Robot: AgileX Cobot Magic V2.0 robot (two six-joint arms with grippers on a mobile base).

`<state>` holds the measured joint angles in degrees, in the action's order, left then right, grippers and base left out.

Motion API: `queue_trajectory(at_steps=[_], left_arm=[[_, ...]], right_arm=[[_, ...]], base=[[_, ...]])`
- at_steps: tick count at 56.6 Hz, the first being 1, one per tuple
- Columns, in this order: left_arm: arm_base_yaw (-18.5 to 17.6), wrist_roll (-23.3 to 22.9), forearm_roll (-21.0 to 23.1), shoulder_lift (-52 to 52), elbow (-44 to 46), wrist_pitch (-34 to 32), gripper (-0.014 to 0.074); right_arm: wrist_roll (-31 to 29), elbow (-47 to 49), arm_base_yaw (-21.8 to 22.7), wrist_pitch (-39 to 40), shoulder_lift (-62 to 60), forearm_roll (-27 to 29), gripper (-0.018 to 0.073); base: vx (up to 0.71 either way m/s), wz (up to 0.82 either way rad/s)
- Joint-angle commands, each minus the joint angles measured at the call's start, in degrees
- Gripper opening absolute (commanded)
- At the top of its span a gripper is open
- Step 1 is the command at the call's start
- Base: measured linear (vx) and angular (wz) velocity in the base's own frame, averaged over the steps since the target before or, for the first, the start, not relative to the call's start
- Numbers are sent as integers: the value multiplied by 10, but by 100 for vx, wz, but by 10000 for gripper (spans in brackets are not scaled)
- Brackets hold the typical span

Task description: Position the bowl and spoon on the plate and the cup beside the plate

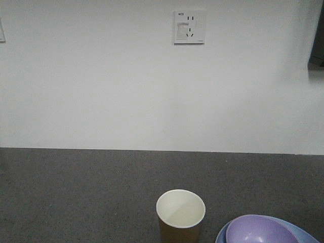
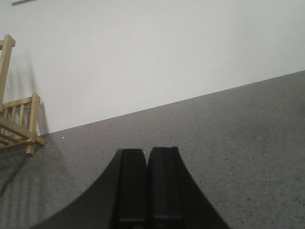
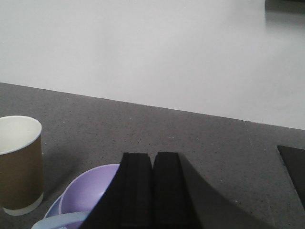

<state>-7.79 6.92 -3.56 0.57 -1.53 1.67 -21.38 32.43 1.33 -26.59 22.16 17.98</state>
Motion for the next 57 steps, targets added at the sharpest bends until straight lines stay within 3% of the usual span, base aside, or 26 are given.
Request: queue_trajectory(at_steps=[1,41,46,52,57], left_arm=[[1,-1,1,9,15,-52,-6],[1,-1,1,9,15,-52,-6],[1,-1,1,9,15,-52,-6],[1,-1,1,9,15,-52,-6],[1,-1,1,9,15,-52,-6]], right_arm=[[-6,15,0,47,5,3,-8],[5,15,0,48,8,3,-8],[62,15,0,49,20,-37,-8],[206,-18,0,91,19,-157,-8],[282,-71,0,144,2,-211,-8]], base=[[0,0],[0,0],[0,0],[0,0],[0,0]])
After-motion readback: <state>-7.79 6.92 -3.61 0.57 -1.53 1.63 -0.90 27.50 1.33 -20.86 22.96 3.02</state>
